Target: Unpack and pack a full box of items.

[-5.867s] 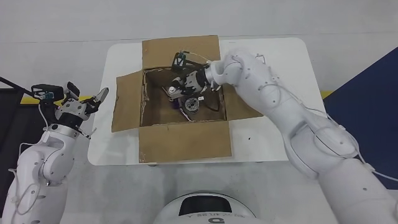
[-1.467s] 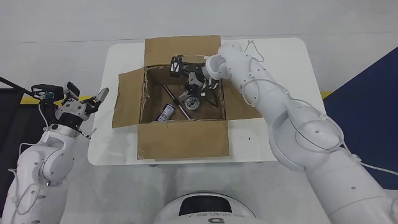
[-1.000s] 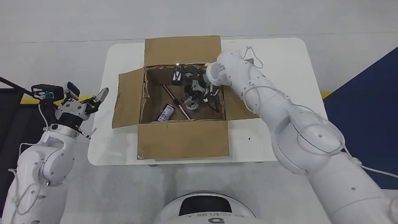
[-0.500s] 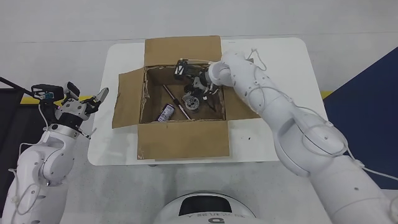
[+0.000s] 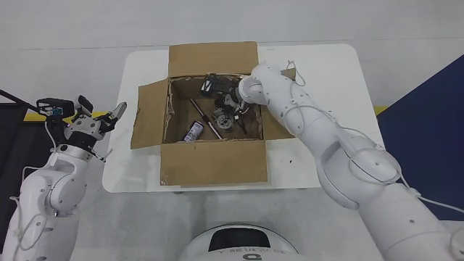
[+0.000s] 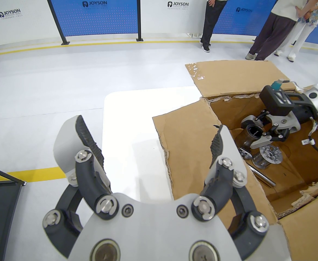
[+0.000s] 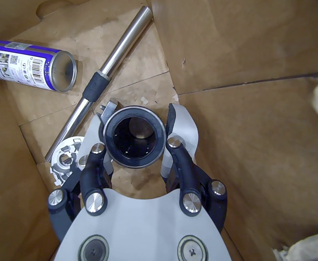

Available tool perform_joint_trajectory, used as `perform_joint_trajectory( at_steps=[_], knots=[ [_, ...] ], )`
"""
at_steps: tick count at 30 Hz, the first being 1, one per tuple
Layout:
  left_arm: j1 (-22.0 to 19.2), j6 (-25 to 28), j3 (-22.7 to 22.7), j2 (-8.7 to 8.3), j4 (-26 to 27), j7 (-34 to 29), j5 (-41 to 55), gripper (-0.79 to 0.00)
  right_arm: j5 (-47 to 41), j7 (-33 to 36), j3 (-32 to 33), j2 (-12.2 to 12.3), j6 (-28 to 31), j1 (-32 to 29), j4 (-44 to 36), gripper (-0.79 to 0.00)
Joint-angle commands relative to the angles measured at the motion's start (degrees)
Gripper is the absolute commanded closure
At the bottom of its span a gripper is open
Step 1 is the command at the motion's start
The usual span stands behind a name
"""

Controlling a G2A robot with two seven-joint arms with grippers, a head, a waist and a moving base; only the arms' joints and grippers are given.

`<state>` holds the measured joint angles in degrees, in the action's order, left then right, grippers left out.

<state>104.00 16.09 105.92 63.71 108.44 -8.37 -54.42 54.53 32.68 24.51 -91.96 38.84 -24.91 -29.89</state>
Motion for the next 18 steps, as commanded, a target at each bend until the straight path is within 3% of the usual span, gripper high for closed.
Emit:
perform_joint_trajectory(
  at_steps=[1, 6, 10, 14, 18],
  knots=[
    [0.0, 0.0, 0.0, 0.00, 0.0, 0.0, 0.0, -0.785, 0.5, -0.3, 0.1, 0.0, 0.1, 0.1, -0.1, 0.000],
    [0.0, 0.0, 0.0, 0.00, 0.0, 0.0, 0.0, -0.785, 2.9, -3.3, 1.0, 1.2, 1.6, 0.2, -2.4, 0.000],
    [0.0, 0.0, 0.0, 0.00, 0.0, 0.0, 0.0, -0.785, 5.9, -7.0, 2.7, 3.5, 3.9, -0.6, -7.0, 0.000],
    [0.0, 0.0, 0.0, 0.00, 0.0, 0.0, 0.0, -0.785, 9.4, -12.5, 6.4, 7.5, 8.2, -3.3, -15.8, 0.000],
    [0.0, 0.0, 0.0, 0.00, 0.0, 0.0, 0.0, -0.785, 13.3, -17.3, 13.7, 13.2, 13.5, -9.3, -27.8, 0.000]
  ],
)
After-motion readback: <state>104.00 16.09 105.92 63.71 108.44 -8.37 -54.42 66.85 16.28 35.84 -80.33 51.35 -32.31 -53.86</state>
